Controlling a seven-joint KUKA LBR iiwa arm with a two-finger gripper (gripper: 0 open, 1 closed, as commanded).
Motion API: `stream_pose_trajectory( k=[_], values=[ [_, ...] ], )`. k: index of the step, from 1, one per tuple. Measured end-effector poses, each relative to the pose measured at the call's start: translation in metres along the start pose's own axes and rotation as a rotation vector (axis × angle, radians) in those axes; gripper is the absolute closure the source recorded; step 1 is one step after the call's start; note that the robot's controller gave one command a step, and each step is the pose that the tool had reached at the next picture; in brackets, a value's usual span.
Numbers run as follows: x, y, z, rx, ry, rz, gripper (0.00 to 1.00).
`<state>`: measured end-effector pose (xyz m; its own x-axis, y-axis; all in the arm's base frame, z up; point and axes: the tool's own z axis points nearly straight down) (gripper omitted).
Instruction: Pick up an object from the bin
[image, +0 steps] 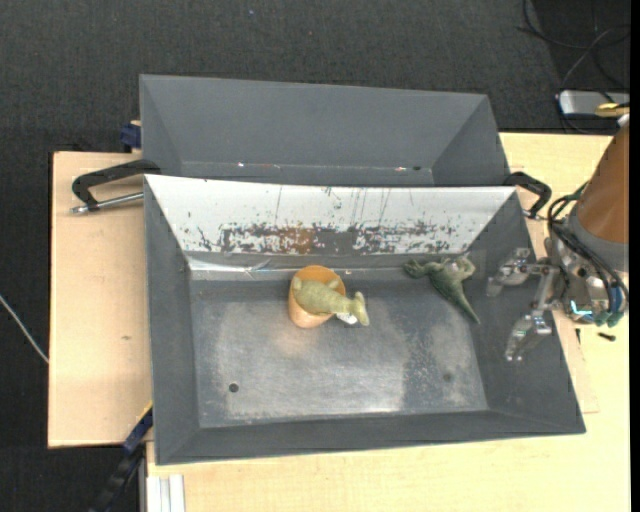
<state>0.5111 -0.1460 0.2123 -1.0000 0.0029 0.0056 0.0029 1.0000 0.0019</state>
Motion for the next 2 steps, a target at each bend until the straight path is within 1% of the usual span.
stream_pose_trajectory(
  k=[1,2],
  values=[
    [-0.058,0.124,0.114,-0.002,-0.003,-0.269,0.0],
    [-0.093,0.223,0.139,0.007,-0.01,-0.589,0.0]
  ],
)
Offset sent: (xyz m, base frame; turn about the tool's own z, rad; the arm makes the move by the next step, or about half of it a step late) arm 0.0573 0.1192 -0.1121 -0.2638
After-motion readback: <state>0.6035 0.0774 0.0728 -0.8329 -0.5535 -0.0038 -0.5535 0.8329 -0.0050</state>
